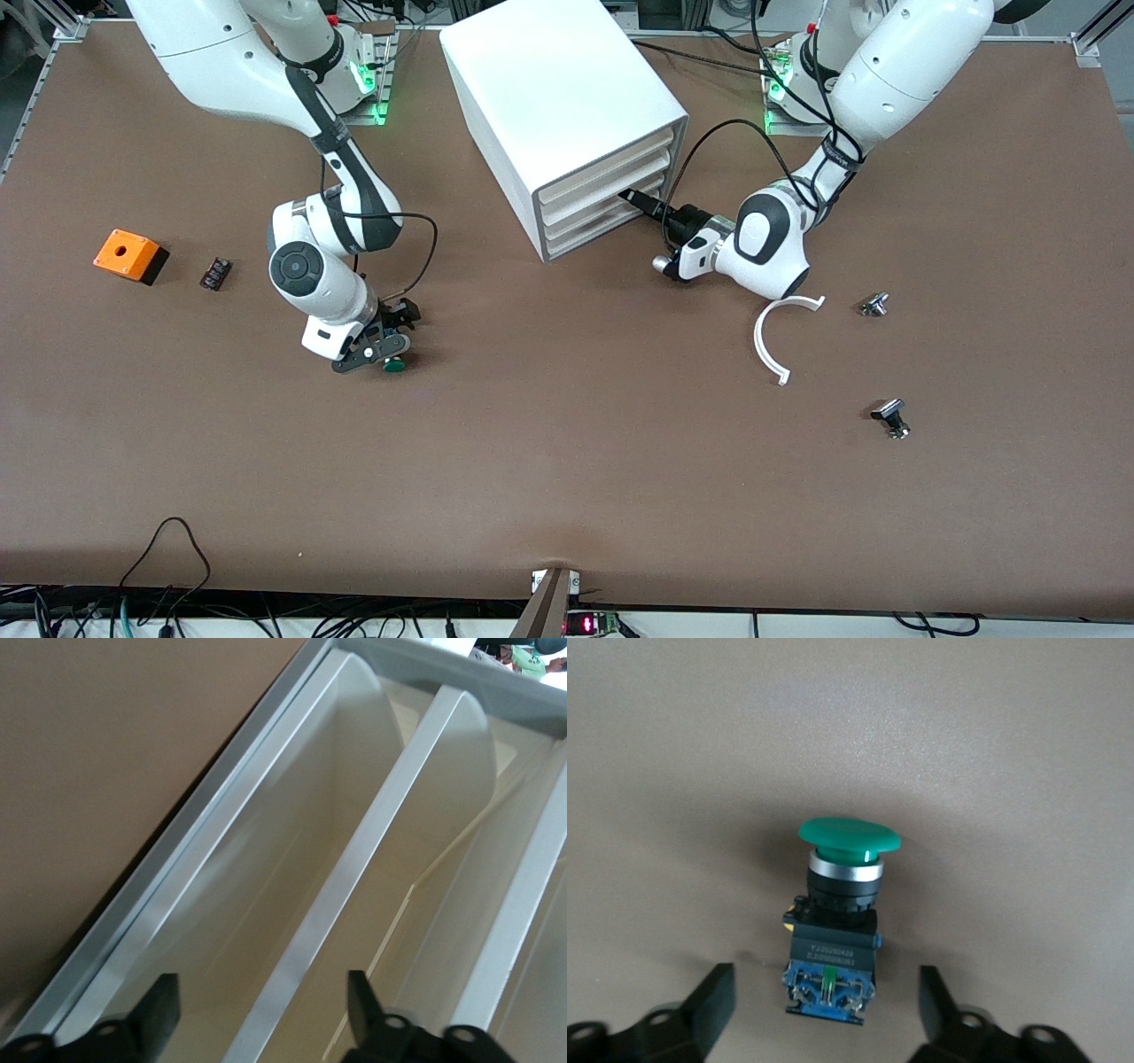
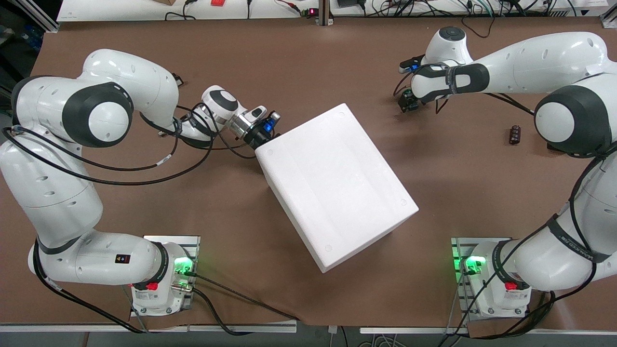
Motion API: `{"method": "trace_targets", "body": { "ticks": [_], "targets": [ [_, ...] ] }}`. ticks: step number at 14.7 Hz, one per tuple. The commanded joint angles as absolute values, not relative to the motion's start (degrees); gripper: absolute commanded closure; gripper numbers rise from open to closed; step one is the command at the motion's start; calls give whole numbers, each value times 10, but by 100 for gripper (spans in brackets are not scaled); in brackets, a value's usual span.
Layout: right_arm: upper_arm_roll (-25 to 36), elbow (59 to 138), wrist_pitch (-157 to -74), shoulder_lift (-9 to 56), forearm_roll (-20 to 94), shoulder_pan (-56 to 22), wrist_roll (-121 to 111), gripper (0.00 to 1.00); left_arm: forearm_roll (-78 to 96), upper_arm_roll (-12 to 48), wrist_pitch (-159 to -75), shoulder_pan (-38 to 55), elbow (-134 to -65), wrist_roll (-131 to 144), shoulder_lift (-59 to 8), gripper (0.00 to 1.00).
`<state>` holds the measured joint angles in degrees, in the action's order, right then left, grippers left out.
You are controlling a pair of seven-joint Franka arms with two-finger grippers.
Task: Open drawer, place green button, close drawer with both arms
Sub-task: 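Grasp the green button with the right gripper while the left gripper reaches the drawer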
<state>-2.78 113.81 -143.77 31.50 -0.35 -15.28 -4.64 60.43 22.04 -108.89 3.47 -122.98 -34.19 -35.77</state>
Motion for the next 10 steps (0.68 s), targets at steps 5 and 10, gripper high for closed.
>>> {"method": "trace_targets", "body": {
  "ticks": [5,10],
  "targets": [
    [-28,1138,-1447,321,-1,-150,-57,63,616,226,-1088,32,-1239,-357,-352,100],
    [-30,1114,-1443,308,-1,-150,-54,75,609,165,-1114,23,-1202,-361,-345,100]
  ]
}}
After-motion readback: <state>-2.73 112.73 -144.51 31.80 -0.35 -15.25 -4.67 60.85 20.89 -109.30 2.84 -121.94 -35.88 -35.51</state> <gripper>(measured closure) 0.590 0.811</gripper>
